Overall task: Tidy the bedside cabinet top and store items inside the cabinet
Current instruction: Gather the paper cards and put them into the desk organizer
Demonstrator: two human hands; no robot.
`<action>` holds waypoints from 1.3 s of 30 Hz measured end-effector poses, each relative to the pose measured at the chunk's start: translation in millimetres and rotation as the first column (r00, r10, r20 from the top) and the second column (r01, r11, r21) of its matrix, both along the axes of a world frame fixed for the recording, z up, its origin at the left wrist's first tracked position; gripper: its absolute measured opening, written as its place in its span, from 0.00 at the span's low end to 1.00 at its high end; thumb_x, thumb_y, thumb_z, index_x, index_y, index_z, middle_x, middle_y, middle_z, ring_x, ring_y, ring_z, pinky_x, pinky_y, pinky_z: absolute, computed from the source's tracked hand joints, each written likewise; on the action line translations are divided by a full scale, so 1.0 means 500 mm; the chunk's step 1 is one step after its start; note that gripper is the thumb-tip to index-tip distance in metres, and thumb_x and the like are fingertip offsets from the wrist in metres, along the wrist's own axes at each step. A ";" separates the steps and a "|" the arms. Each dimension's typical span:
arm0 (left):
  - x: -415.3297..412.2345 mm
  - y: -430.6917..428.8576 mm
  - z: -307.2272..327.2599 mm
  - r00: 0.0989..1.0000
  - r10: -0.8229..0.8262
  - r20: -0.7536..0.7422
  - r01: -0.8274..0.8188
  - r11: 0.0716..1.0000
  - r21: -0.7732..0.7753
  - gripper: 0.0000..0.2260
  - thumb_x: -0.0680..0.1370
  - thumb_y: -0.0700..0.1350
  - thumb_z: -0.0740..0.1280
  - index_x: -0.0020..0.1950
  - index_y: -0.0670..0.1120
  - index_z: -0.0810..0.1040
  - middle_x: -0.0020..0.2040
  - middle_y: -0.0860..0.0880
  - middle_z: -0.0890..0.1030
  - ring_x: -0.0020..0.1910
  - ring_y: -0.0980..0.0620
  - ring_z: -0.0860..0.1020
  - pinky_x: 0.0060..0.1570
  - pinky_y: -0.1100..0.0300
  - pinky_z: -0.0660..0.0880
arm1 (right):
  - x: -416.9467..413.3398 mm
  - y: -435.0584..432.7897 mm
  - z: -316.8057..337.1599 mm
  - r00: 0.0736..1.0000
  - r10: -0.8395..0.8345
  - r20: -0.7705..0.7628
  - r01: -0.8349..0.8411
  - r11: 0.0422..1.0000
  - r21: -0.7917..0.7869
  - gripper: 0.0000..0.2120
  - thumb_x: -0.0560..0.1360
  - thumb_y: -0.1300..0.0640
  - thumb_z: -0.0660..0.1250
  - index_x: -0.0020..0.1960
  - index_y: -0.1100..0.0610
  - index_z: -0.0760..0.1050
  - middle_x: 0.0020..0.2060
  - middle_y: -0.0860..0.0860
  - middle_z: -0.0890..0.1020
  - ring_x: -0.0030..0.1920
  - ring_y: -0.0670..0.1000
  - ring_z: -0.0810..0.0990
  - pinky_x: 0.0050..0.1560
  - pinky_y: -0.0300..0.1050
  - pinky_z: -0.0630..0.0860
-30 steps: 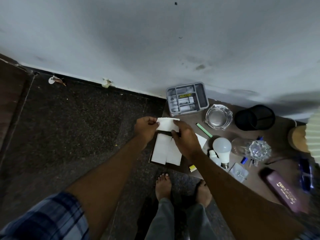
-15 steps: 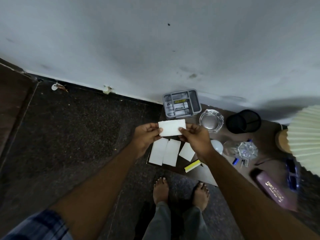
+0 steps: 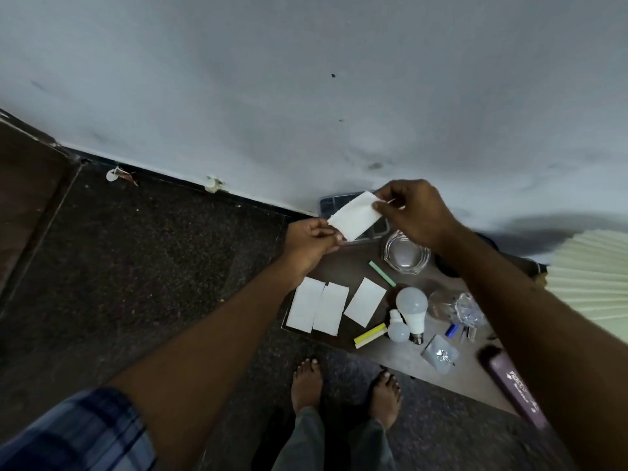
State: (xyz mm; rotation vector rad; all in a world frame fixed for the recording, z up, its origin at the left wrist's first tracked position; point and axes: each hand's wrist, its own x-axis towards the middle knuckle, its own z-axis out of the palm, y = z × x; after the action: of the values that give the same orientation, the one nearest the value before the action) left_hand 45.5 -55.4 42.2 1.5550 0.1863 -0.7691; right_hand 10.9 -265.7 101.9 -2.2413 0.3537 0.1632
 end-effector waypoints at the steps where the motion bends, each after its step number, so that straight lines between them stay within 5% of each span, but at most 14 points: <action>1: 0.003 -0.009 0.003 1.000 0.020 0.008 -0.020 1.000 -0.013 0.09 0.73 0.29 0.72 0.53 0.33 0.80 0.48 0.38 0.84 0.47 0.45 0.84 0.51 0.55 0.83 | 0.014 -0.008 0.008 1.000 0.017 0.016 -0.016 0.999 -0.042 0.05 0.76 0.60 0.72 0.48 0.52 0.83 0.41 0.47 0.84 0.41 0.47 0.82 0.41 0.27 0.71; 4: 0.008 -0.027 0.008 0.997 0.079 0.007 -0.079 0.996 -0.041 0.11 0.75 0.30 0.71 0.57 0.35 0.80 0.53 0.37 0.84 0.50 0.46 0.84 0.53 0.53 0.82 | 0.047 -0.022 0.014 0.997 0.051 0.065 -0.042 0.991 -0.124 0.05 0.76 0.59 0.71 0.50 0.53 0.83 0.42 0.45 0.84 0.43 0.48 0.83 0.42 0.25 0.69; 14: 0.004 -0.023 -0.012 0.982 0.185 -0.029 -0.186 0.983 0.001 0.15 0.75 0.29 0.70 0.61 0.36 0.79 0.56 0.39 0.84 0.55 0.45 0.84 0.51 0.57 0.83 | 0.083 -0.022 -0.029 0.995 0.066 0.079 -0.051 0.982 -0.181 0.05 0.77 0.61 0.70 0.52 0.56 0.83 0.50 0.53 0.86 0.48 0.53 0.82 0.53 0.49 0.79; 20: 0.008 -0.003 -0.020 0.981 0.190 -0.043 -0.190 0.982 0.021 0.14 0.75 0.29 0.70 0.60 0.37 0.80 0.54 0.40 0.85 0.55 0.45 0.84 0.54 0.52 0.82 | 0.086 -0.025 -0.059 0.992 0.109 0.065 -0.090 0.967 -0.237 0.06 0.78 0.60 0.69 0.54 0.56 0.81 0.52 0.55 0.82 0.49 0.55 0.80 0.51 0.46 0.76; 25: 0.008 0.015 -0.020 0.982 0.188 -0.024 -0.187 0.982 0.033 0.14 0.76 0.28 0.69 0.60 0.36 0.79 0.51 0.43 0.84 0.41 0.59 0.85 0.44 0.65 0.82 | 0.090 -0.020 -0.074 0.987 0.154 0.053 -0.130 0.940 -0.316 0.06 0.78 0.60 0.68 0.54 0.57 0.81 0.53 0.56 0.81 0.52 0.58 0.80 0.52 0.50 0.76; 31: 0.002 0.039 -0.030 0.980 0.196 -0.039 -0.193 0.978 0.077 0.13 0.76 0.31 0.69 0.61 0.37 0.80 0.54 0.39 0.84 0.51 0.48 0.84 0.49 0.61 0.82 | 0.112 0.002 -0.086 0.979 0.202 -0.008 -0.187 0.891 -0.414 0.08 0.79 0.59 0.66 0.56 0.58 0.82 0.56 0.57 0.79 0.56 0.59 0.78 0.52 0.52 0.76; 39: -0.021 0.081 -0.066 0.977 0.193 -0.092 -0.181 0.976 0.122 0.10 0.76 0.34 0.71 0.57 0.41 0.82 0.50 0.41 0.85 0.43 0.52 0.82 0.48 0.59 0.81 | 0.141 0.026 -0.119 0.958 0.250 -0.137 -0.285 0.849 -0.445 0.11 0.77 0.61 0.67 0.57 0.60 0.82 0.56 0.60 0.79 0.59 0.61 0.77 0.55 0.54 0.77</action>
State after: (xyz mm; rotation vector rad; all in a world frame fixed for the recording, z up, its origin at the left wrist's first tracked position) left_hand 35.0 -14.7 9.0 1.5795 0.4534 -0.6997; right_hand 81.2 -252.8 42.6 -2.7617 0.1185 0.3412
